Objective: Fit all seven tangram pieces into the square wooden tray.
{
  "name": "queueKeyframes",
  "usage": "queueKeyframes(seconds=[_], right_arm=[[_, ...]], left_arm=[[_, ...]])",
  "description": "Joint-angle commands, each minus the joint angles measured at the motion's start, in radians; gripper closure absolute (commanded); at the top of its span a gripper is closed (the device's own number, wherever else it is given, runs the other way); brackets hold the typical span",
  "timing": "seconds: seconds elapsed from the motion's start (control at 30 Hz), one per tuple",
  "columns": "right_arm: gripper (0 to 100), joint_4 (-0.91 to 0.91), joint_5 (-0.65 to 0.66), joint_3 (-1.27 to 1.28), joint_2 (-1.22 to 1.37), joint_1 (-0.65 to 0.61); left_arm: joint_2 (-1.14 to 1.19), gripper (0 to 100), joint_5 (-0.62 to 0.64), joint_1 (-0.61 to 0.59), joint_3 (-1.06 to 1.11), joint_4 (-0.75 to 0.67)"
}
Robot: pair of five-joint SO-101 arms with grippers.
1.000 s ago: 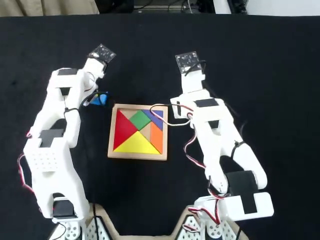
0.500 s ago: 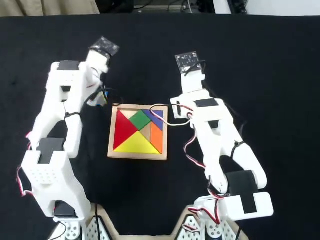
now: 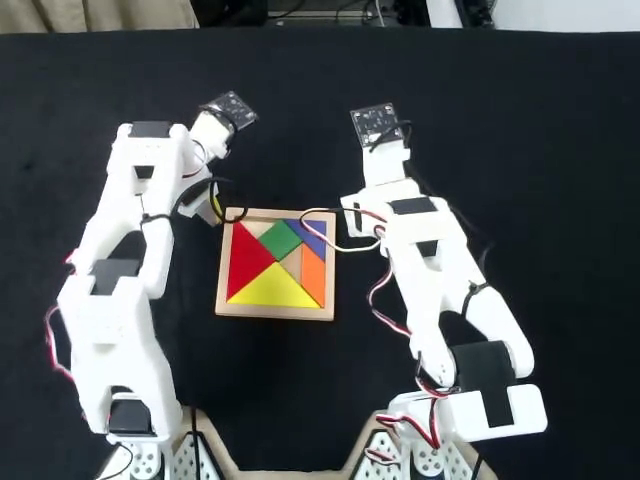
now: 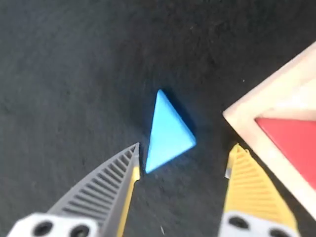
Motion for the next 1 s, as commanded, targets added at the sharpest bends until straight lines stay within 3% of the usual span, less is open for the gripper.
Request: queueKeyframes(seconds=[0.0, 0.4, 0.63, 0.97], right_arm=[[98.7, -0.015, 0.002, -0.004, -0.004, 0.011], [98.7, -0.015, 0.002, -0.007, -0.004, 0.011], [98.7, -0.015, 0.002, -0.007, -0.004, 0.011], [98.7, -0.015, 0.002, -0.005, -0.004, 0.011]], left_arm=[[0.040, 72, -0.092, 0.002, -0.113, -0.008], [0.118, 72, -0.103, 0.002, -0.196, 0.021], [0.124, 81, -0.104, -0.002, -0.186, 0.048], [0.124, 82, -0.107, 0.002, -0.196, 0.104]])
